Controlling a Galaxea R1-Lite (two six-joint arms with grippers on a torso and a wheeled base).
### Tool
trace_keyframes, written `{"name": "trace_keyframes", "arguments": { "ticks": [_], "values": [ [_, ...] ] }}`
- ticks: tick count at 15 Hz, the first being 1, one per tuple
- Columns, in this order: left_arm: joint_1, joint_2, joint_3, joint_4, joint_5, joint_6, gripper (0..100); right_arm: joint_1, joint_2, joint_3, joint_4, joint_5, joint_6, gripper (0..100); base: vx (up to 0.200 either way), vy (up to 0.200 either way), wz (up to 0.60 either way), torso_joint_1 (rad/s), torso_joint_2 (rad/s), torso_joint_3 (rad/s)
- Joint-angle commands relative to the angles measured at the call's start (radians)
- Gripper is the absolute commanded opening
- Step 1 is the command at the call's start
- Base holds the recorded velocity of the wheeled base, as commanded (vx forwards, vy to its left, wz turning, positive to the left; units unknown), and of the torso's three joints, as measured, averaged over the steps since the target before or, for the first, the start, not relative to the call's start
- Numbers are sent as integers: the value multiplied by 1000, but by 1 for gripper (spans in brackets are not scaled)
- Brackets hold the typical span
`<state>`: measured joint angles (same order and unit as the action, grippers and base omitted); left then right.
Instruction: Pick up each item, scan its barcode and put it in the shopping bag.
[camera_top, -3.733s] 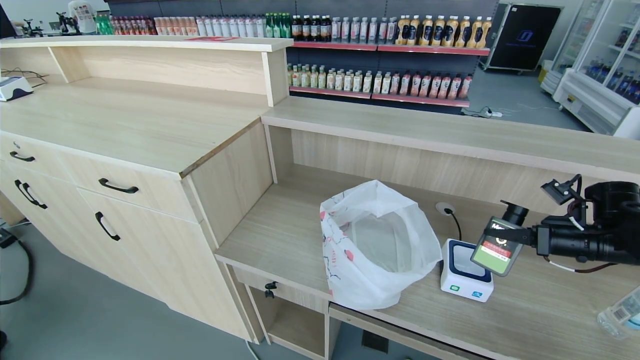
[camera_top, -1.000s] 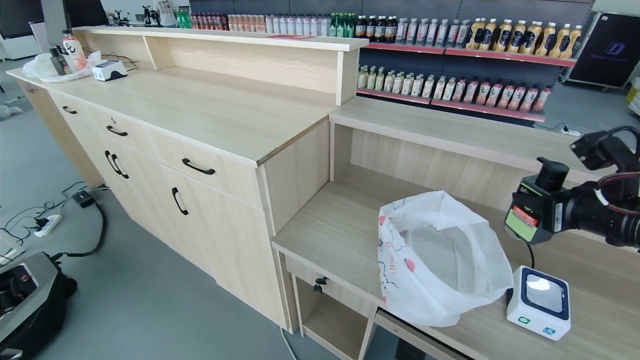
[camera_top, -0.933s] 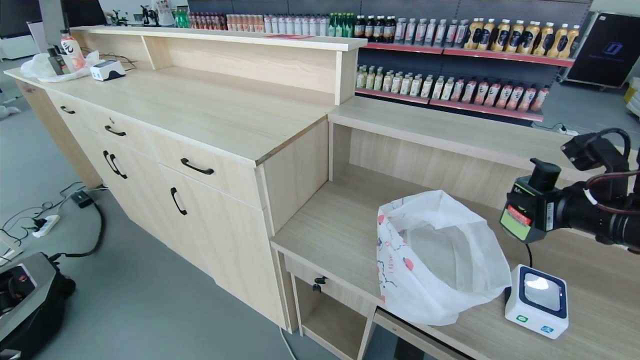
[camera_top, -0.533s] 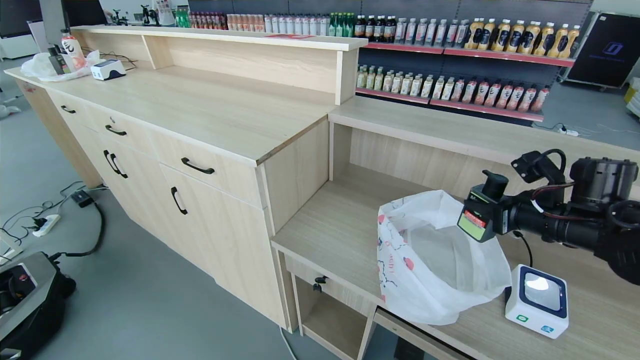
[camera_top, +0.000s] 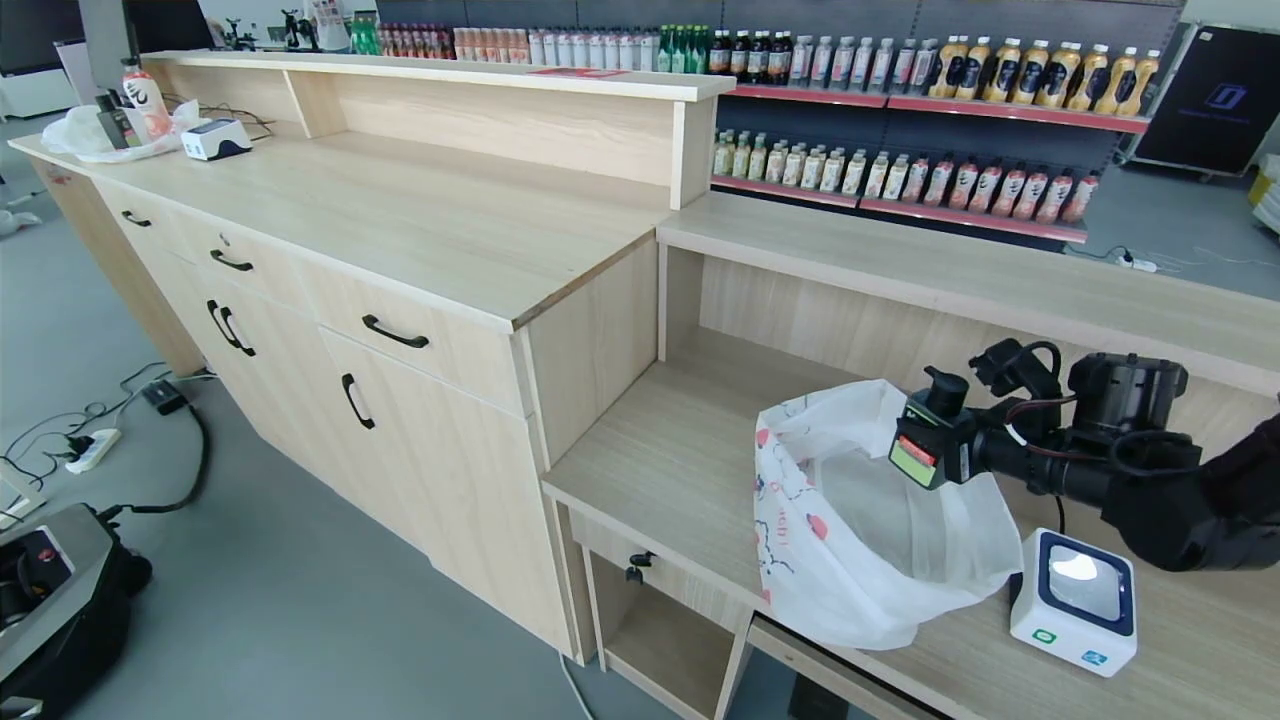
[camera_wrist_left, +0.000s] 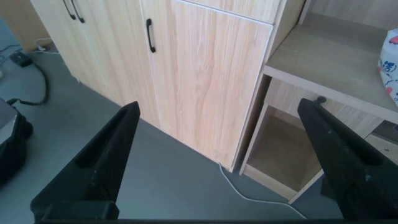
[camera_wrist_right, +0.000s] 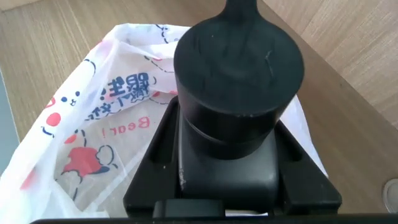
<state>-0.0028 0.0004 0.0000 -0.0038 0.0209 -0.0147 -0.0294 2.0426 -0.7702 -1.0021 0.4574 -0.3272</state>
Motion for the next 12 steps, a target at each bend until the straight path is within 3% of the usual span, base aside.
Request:
{"name": "trace_keyframes", "arguments": {
  "ticks": [1,3,12],
  "values": [
    [0,0,0,-1,1,-1,100,-20,96,-23,-32,52,-38,0,0,0,0,0,0,0],
    [0,0,0,-1,1,-1,100,-41,130,-37,-33,101,-79,0,0,0,0,0,0,0],
    [0,0,0,-1,1,-1,100,-26,297,-156,-124,102,-79,0,0,0,0,0,0,0]
  ]
}}
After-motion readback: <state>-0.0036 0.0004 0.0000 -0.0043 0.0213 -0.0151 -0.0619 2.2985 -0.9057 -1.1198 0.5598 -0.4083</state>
